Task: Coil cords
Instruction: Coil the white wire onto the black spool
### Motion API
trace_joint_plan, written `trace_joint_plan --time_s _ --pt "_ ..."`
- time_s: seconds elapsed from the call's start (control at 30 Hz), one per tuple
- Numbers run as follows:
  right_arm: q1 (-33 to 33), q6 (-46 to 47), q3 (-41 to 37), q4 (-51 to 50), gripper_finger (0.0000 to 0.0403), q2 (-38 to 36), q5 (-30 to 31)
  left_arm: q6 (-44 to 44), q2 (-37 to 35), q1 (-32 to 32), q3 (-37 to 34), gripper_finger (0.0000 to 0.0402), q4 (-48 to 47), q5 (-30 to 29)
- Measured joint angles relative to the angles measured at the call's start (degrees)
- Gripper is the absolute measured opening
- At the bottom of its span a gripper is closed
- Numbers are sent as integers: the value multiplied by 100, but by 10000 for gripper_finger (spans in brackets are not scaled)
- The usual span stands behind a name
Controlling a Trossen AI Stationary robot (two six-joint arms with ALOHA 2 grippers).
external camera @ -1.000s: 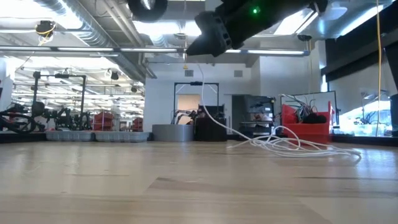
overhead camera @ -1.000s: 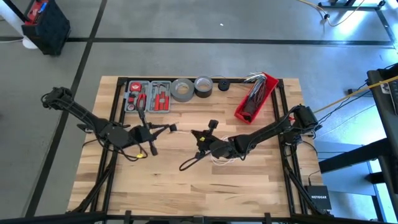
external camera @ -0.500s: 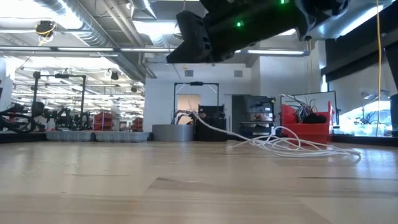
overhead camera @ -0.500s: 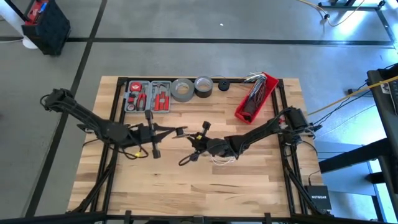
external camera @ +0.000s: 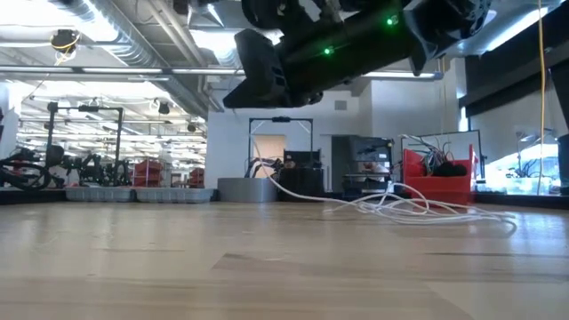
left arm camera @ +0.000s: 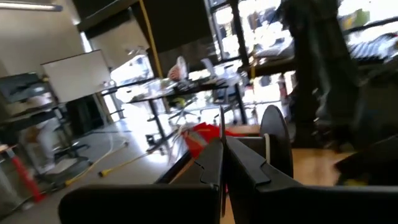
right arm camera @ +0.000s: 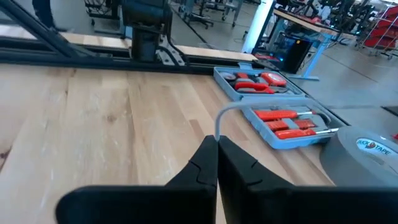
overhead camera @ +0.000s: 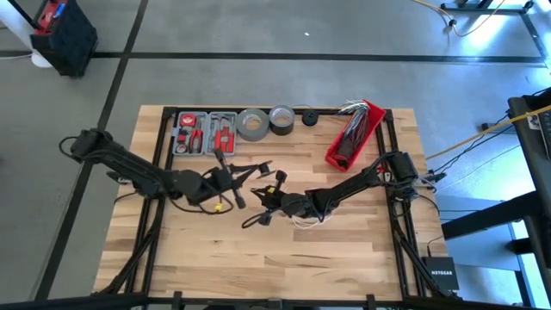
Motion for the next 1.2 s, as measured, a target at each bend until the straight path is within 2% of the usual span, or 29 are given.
trace_joint_plan --time_s 0.27,0.47,0.77,1.0,1.2 --pt "0 -21 2 149 5 0 -81 -123 428 412 0 1 -68 -118" --pt "0 -96 -2 69 5 -65 -479 -200 550 539 0 1 -265 -172" --pt "31 -284 0 -809 5 -830 -1249 -173 550 601 0 1 -535 -233" --pt "32 -380 -4 -1441 5 -1236 -1247 -28 542 599 0 1 -781 -78" --pt "31 -523 -2 -1674 5 -1553 -1049 96 546 596 -4 1 -851 319"
